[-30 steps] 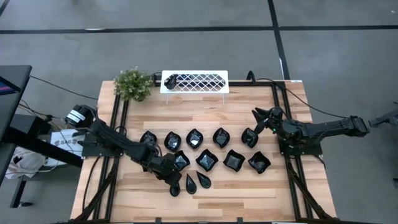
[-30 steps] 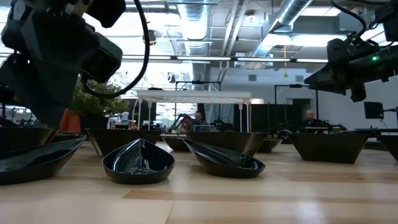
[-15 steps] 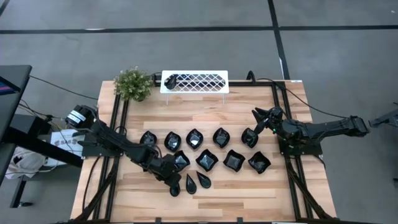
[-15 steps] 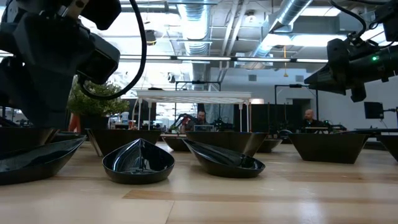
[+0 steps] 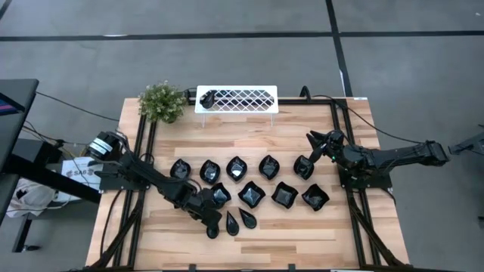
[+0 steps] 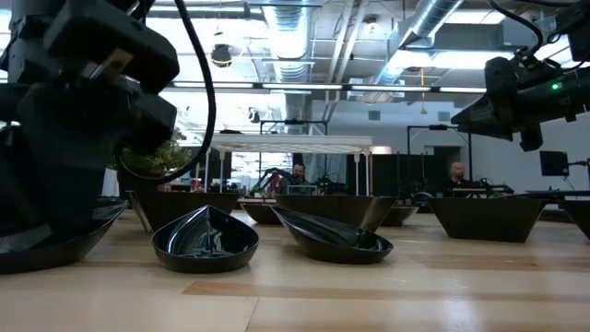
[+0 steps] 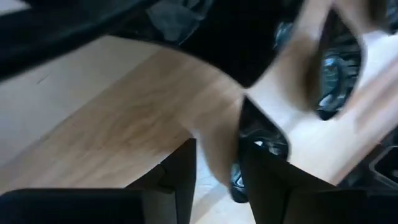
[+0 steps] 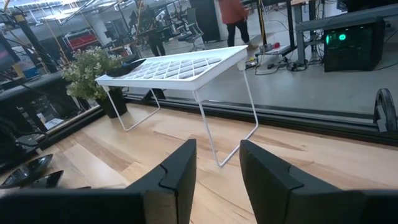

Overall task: Pick & Place Mini shaped plates
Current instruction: Stack the black drop shaped plate on top of the black drop shaped plate on the shelf

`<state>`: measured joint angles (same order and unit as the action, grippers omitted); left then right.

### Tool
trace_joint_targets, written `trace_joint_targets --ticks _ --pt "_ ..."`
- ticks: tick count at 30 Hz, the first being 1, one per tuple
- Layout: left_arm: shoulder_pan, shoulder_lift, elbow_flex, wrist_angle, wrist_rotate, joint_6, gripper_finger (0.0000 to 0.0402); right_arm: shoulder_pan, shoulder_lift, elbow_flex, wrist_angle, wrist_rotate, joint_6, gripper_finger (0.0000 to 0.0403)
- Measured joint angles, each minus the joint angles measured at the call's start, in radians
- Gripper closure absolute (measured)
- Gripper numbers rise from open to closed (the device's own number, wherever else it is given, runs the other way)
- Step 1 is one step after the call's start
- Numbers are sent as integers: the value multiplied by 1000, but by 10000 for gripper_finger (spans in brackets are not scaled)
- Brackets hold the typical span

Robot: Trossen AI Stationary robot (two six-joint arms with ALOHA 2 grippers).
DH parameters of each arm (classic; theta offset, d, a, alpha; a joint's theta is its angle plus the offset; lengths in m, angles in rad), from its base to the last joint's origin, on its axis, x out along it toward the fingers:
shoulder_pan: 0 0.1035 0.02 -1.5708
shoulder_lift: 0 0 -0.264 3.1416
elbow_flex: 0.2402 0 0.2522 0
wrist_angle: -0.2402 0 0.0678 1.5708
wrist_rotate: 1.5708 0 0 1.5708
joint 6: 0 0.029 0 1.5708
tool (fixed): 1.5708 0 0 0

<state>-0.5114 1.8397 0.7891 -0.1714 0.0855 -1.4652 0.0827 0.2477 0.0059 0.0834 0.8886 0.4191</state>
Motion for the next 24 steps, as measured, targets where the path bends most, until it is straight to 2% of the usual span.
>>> trace_joint_targets --ticks 11,19,24 --pt "0 7 1 16 16 -13 292 0 0 0 -1 0 0 284" --pt "0 7 0 17 19 -18 332 0 0 0 -1 0 0 284" --pt "0 7 0 19 19 -18 372 0 0 0 -1 0 0 284"
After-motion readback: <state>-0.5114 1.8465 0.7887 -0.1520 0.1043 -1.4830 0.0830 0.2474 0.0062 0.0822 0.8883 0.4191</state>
